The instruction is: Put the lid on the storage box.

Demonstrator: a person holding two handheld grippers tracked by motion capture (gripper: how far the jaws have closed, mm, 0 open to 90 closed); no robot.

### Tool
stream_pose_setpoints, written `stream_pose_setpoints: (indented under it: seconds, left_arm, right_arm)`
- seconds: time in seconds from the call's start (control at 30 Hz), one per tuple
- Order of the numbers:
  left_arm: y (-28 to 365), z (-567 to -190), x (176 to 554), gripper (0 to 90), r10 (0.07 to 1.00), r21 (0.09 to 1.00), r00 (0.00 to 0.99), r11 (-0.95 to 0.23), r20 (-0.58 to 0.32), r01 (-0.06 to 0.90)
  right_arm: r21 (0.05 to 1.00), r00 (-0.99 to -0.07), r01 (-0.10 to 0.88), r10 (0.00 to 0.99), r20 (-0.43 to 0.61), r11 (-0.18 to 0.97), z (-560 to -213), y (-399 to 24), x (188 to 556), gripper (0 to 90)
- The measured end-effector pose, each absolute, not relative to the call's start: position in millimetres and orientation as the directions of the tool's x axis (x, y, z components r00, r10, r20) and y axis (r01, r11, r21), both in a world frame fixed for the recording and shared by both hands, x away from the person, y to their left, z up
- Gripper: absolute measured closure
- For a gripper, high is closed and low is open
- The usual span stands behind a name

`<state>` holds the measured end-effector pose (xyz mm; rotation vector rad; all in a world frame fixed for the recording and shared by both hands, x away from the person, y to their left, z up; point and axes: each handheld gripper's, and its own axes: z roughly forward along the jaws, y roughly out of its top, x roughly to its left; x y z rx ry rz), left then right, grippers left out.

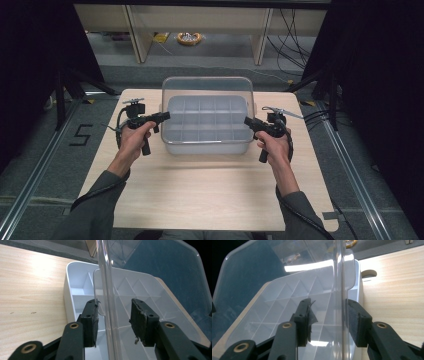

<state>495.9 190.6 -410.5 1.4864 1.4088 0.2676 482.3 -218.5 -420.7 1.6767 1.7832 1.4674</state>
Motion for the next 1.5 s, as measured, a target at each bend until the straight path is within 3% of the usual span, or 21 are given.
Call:
stream_pose_setpoints:
  seconds: [0.17,0.5,0.6,0.83,1.17,1.2,1.5]
  left_arm:
    - [192.1,-416.1,504.5,56.8,0.843,0.75,0.269,0.215,-0.466,0.625]
    - [189.7,-427.3,518.4,55.9,0.847,0.727,0.236,0.229,-0.477,0.647]
    - [188.4,-429.7,521.3,55.3,0.849,0.725,0.228,0.234,-0.477,0.648]
    - [188.4,-438.2,524.8,54.5,0.85,0.706,0.21,0.236,-0.483,0.668]
    - [190.2,-449.9,529.8,52.8,0.849,0.683,0.189,0.244,-0.493,0.689]
    - [189.9,-450.8,530.4,52.4,0.846,0.674,0.18,0.251,-0.502,0.695]
    - [189.1,-457.8,534.1,50.5,0.834,0.65,0.166,0.267,-0.525,0.712]
  right_arm:
    - [0.758,-0.238,0.608,0.856,0.459,-0.236,-424.1,-211.1,488.9,58.0]
    - [0.775,-0.246,0.6,0.877,0.414,-0.198,-434.3,-212.0,503.3,57.7]
    - [0.739,-0.21,0.627,0.861,0.464,-0.245,-433.5,-209.2,502.6,57.7]
    - [0.767,-0.234,0.61,0.879,0.416,-0.2,-442.5,-211.0,508.6,57.2]
    - [0.709,-0.173,0.655,0.862,0.477,-0.26,-448.4,-203.9,508.3,55.6]
    - [0.754,-0.222,0.624,0.879,0.422,-0.205,-451.4,-207.5,511.6,55.4]
    - [0.742,-0.197,0.634,0.882,0.429,-0.219,-449.0,-205.0,513.5,54.3]
